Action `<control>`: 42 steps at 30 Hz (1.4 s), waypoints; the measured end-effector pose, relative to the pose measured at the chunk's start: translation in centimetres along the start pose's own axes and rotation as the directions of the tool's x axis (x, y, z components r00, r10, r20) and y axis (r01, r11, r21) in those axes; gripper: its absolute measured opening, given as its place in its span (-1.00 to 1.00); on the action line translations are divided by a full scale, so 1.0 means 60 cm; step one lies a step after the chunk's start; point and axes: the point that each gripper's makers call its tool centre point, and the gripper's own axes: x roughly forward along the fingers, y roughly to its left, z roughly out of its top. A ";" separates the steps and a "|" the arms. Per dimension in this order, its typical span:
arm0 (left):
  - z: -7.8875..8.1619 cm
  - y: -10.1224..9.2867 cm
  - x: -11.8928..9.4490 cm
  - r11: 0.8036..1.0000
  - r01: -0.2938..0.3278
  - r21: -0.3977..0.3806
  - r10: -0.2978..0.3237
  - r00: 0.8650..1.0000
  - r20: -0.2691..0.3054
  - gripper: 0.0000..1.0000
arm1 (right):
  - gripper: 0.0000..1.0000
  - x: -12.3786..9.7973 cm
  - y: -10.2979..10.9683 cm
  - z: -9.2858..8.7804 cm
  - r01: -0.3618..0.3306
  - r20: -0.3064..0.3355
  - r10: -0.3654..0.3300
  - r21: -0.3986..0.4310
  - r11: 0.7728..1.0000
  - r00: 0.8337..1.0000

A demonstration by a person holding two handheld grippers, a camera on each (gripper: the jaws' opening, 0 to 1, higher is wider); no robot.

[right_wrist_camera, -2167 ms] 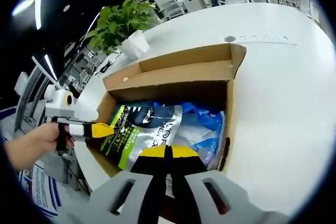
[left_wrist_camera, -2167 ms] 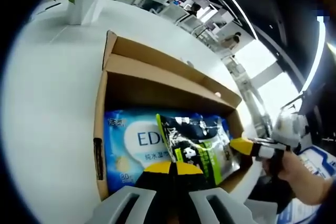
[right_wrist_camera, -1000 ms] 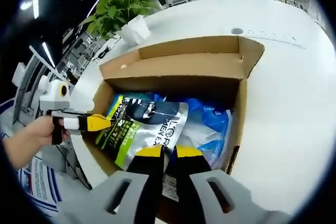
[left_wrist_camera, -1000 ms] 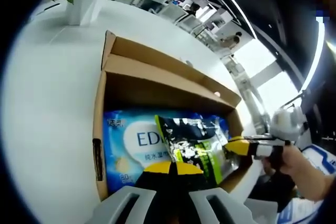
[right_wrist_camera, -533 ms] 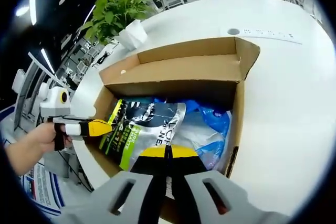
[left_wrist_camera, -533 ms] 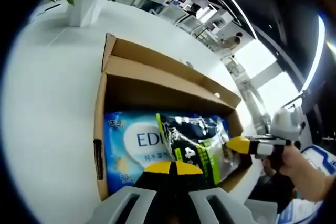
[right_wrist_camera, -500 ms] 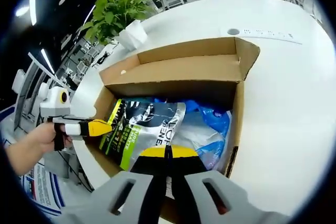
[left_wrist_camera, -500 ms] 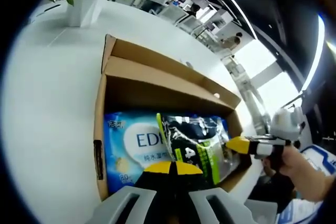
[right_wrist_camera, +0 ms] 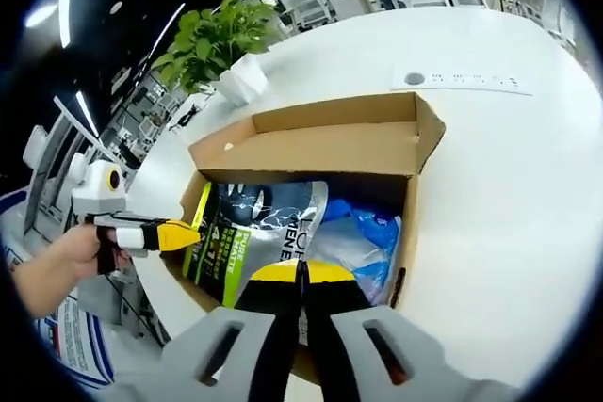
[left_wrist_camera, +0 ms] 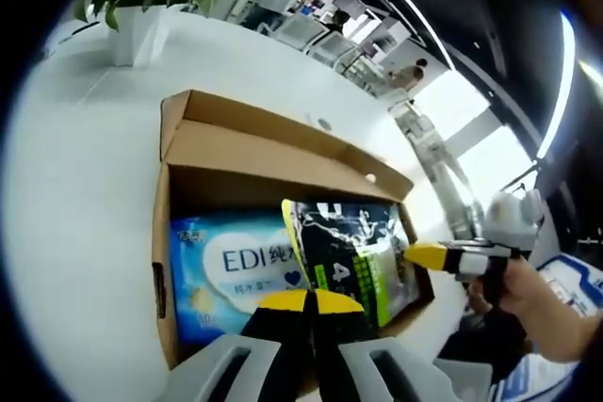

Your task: Operate the shoe box by opening the lid, removing the specified soft item, and placing it in the target area until the item is outside and the box remains undamaged.

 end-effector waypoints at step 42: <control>-0.013 -0.227 0.068 0.994 0.030 0.101 -0.028 0.999 -0.019 -1.00 | -1.00 -0.184 -0.130 0.008 0.032 0.077 -0.033 0.013 0.999 0.996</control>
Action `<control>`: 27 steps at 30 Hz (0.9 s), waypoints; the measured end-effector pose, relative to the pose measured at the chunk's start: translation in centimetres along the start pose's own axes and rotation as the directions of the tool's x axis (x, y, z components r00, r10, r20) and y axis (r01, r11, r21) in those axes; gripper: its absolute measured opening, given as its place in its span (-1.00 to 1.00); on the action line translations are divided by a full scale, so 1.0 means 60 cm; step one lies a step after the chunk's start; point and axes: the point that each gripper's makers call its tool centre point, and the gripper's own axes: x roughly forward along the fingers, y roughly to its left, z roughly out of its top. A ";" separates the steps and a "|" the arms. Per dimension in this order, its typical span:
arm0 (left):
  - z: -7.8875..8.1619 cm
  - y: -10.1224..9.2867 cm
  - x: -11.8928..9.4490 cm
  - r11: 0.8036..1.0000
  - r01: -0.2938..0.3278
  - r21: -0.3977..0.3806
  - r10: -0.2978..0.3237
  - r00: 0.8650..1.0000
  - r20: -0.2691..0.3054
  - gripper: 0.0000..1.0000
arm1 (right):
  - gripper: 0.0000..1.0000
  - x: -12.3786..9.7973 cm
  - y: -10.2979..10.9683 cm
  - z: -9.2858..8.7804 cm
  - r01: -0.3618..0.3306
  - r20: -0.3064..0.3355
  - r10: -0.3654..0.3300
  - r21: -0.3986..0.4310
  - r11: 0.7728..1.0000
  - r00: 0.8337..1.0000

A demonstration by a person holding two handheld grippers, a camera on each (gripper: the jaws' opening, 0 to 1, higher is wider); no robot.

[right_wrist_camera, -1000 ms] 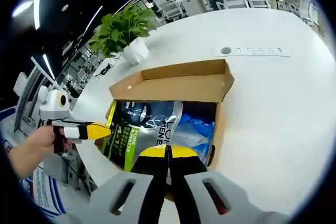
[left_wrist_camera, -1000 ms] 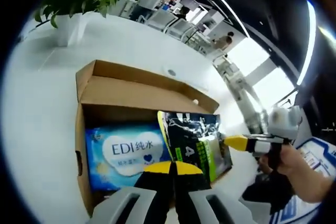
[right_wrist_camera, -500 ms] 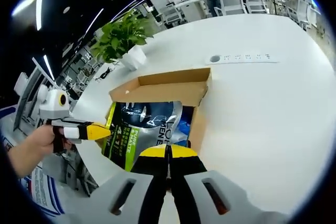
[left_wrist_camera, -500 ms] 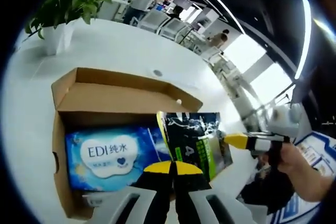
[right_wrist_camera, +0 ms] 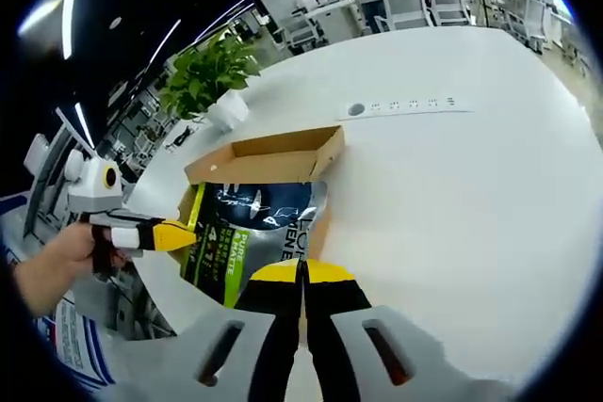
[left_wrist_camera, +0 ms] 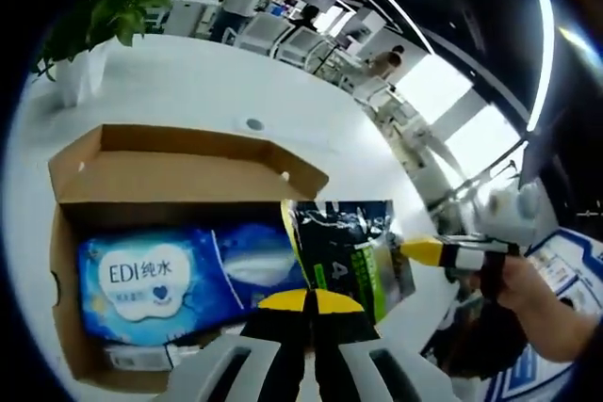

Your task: Operate the shoe box by opening the lid, removing the specified soft item, and placing it in the target area until the item is outside and the box remains undamaged.

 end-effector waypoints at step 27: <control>-0.014 -0.098 0.125 1.000 0.022 0.015 -0.021 0.998 -0.063 -1.00 | -1.00 -0.069 -0.152 -0.008 0.038 0.003 -0.038 0.047 0.998 0.999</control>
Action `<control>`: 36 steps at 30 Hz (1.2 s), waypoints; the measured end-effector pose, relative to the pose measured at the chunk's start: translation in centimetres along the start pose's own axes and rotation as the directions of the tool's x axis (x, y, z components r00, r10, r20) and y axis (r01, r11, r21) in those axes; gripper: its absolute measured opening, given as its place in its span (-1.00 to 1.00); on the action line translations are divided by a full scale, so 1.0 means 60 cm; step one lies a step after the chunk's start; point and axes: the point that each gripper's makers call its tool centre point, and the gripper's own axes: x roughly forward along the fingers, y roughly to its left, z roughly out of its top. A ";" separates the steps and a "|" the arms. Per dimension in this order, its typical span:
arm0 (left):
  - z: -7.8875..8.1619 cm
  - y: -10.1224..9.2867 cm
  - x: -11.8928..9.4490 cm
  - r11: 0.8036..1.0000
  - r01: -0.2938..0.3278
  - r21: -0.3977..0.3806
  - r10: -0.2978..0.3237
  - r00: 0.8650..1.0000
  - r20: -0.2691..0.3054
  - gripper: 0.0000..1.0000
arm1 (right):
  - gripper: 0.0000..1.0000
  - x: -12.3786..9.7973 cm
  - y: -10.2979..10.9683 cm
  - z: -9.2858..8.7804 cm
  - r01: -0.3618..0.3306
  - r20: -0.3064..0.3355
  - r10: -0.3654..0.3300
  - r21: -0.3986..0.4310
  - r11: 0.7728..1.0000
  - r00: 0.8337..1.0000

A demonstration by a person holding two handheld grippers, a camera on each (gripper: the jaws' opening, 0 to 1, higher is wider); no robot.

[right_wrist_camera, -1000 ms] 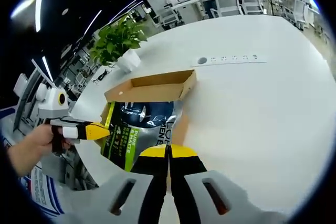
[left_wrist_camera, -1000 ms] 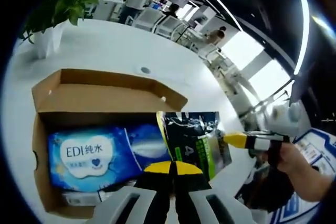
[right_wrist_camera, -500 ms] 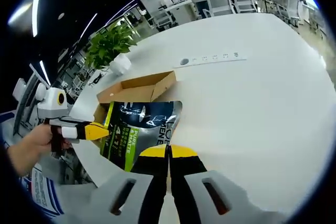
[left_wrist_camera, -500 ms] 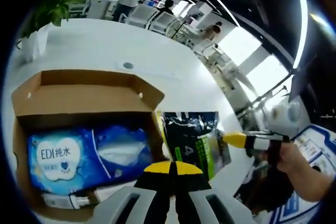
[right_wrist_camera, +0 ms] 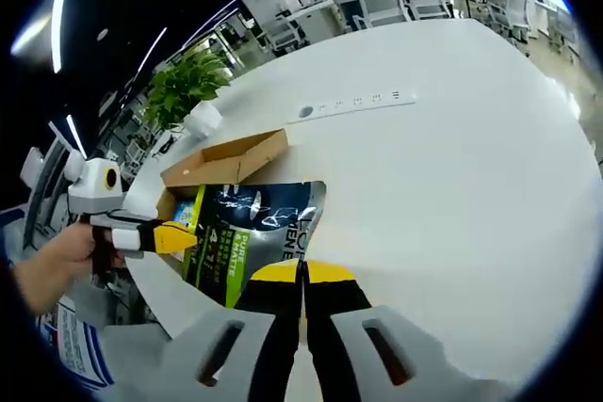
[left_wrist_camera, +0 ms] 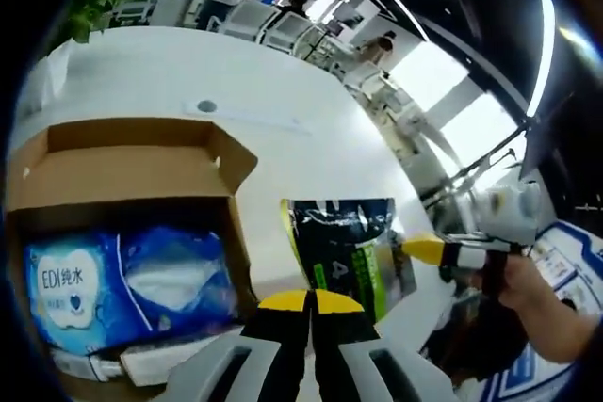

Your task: Operate the shoe box by opening the lid, removing the specified soft item, and placing it in the target area until the item is outside and the box remains undamaged.

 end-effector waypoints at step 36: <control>-0.036 0.010 0.146 0.991 -0.128 0.039 0.132 0.982 -0.135 -1.00 | -1.00 0.056 -0.137 -0.053 0.035 -0.105 -0.031 0.040 0.999 0.994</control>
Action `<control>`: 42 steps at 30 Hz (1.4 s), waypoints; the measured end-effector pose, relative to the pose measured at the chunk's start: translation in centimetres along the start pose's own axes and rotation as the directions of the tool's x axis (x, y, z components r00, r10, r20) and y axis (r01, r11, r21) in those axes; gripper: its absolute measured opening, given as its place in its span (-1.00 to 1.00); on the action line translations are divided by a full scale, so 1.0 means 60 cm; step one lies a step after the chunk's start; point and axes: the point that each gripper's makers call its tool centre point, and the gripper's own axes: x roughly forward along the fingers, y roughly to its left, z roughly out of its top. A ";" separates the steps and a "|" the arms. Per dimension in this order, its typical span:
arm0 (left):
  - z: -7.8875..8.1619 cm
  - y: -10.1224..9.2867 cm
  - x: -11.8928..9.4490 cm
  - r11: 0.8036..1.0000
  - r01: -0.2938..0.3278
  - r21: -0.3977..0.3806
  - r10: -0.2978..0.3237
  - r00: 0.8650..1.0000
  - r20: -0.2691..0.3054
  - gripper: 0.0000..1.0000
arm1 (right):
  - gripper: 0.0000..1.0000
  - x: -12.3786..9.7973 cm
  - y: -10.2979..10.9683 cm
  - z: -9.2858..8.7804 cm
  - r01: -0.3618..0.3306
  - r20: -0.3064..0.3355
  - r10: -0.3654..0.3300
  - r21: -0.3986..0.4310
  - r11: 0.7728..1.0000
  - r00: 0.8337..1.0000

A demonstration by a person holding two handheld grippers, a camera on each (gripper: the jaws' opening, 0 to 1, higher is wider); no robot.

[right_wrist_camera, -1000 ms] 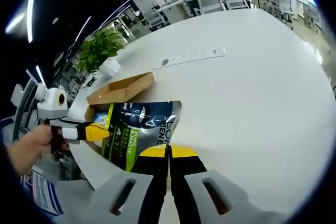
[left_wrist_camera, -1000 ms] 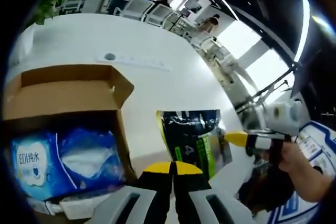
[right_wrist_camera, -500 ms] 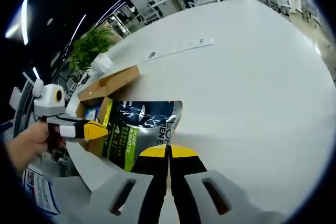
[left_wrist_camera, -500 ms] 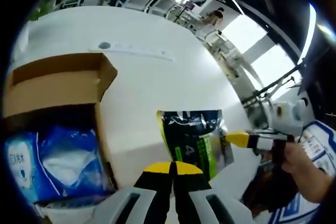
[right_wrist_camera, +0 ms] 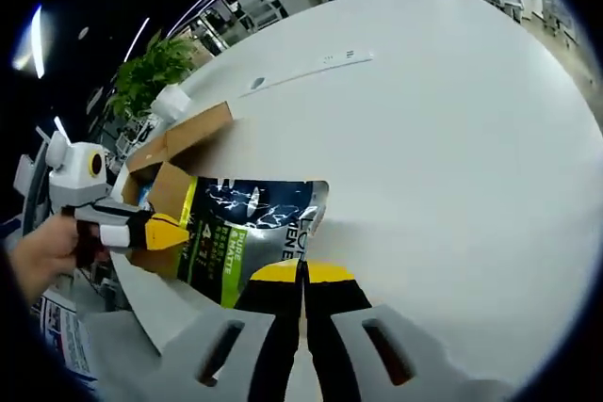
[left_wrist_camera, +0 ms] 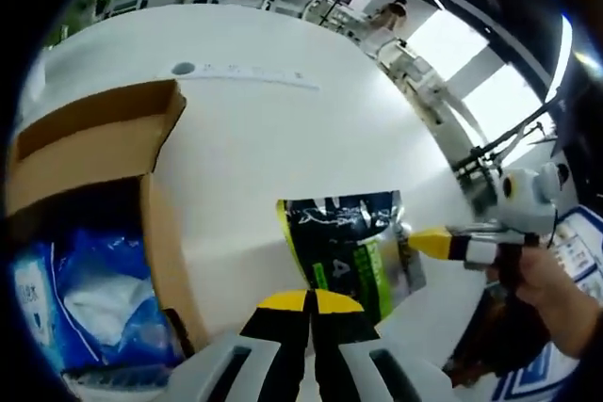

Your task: Operate the shoe box by opening the lid, removing the specified soft item, and placing it in the target area until the item is outside and the box remains undamaged.

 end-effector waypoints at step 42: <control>-0.023 0.029 0.063 0.981 -0.146 0.129 0.156 0.985 -0.070 -0.97 | -1.00 0.043 -0.034 -0.022 0.040 -0.065 -0.041 -0.024 0.999 0.997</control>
